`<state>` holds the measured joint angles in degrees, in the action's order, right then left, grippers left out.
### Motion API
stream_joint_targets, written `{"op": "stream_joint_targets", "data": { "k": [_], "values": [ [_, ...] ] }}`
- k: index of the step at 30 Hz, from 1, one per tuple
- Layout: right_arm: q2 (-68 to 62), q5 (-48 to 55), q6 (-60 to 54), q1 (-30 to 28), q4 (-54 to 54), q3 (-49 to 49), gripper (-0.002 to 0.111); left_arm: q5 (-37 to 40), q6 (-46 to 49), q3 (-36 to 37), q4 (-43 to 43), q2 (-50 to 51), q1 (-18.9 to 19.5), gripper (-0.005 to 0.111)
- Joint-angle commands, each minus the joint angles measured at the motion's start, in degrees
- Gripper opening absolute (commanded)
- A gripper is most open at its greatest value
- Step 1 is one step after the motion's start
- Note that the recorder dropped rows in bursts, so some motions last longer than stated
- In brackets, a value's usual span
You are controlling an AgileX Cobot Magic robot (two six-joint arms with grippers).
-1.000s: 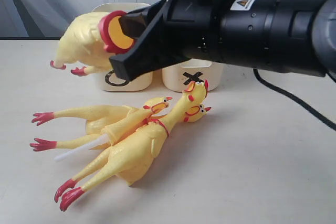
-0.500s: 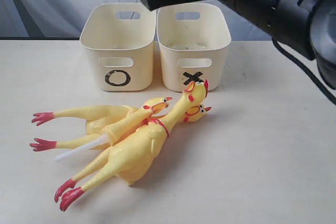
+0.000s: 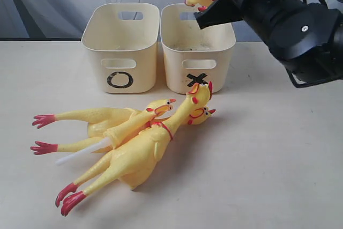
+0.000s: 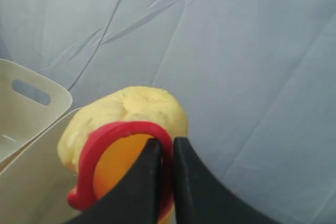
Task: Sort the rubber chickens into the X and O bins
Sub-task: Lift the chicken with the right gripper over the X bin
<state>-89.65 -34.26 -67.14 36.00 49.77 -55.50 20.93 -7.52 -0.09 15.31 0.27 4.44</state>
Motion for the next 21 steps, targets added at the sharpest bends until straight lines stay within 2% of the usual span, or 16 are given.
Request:
{"op": "stream_joint_targets", "data": {
  "k": [1,5,12,21],
  "values": [
    [-2.89,-0.48,10.13,-2.69,-9.98,-0.28,-0.001,-0.15,-0.01,0.09,0.39,-0.27,0.03,0.0],
    [-6.45,-0.48,16.45,-3.35,-13.46,-1.97,-0.001,-0.15,-0.01,0.09,0.39,-0.27,0.03,0.0],
    [-13.12,2.48,16.6,-3.35,-13.25,-9.49,-0.001,-0.15,-0.01,0.09,0.39,-0.27,0.03,0.0],
    [-15.92,1.15,16.48,-3.35,-7.55,-11.56,-0.001,-0.15,-0.01,0.09,0.39,-0.27,0.03,0.0]
  ]
}}
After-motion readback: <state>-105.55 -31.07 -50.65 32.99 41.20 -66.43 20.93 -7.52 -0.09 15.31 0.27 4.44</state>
